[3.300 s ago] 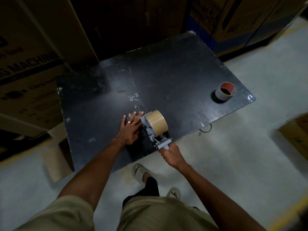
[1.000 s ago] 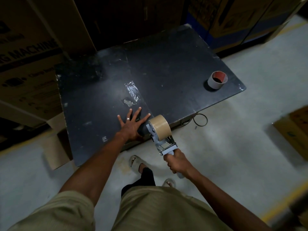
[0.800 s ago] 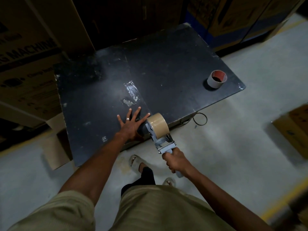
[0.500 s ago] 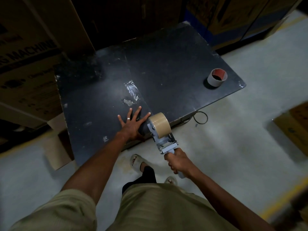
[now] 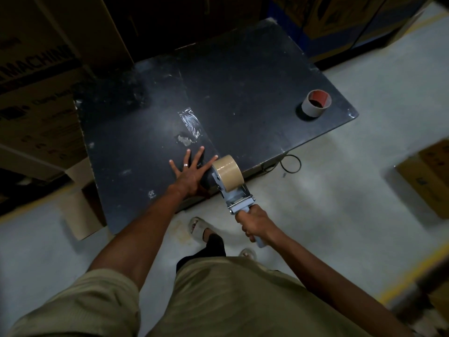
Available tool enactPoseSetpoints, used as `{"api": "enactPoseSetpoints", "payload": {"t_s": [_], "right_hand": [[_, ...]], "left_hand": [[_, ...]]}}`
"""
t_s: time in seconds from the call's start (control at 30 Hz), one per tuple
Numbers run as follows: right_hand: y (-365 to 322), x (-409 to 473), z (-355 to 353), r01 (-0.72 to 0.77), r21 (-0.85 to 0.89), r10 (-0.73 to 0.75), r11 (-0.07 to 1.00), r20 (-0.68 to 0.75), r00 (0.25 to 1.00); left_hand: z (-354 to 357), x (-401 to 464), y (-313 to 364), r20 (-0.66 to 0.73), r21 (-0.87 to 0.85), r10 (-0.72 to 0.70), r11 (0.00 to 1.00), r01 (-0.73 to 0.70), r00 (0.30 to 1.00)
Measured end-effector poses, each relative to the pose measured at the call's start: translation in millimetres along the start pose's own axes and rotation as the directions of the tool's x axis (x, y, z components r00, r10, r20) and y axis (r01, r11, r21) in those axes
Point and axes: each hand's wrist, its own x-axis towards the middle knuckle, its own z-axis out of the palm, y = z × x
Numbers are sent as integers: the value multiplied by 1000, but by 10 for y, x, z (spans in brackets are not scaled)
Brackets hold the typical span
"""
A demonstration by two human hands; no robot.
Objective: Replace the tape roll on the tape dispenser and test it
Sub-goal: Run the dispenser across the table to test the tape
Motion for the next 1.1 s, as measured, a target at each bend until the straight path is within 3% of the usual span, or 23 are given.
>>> {"api": "enactPoseSetpoints", "payload": {"t_s": [0.37, 0.53, 0.7, 0.87, 1.1], "right_hand": [[167, -39, 108, 26, -86, -34, 996, -95, 995], [166, -130, 8, 12, 32, -9, 999, -77, 997], [202, -279, -91, 64, 106, -46, 992, -164, 985], [193, -304, -178, 114, 73, -89, 991, -276, 957], [181, -475, -380, 115, 248, -37, 962, -301, 953]], "left_hand": [[-34, 26, 33, 29, -21, -38, 999, 38, 999], [-29, 37, 17, 25, -28, -38, 999, 39, 999], [-22, 49, 4, 33, -8, -31, 999, 31, 999], [-12, 25, 8, 23, 13, -20, 1000, 20, 1000], [20, 2, 36, 11, -3, -23, 1000, 23, 1000]]}}
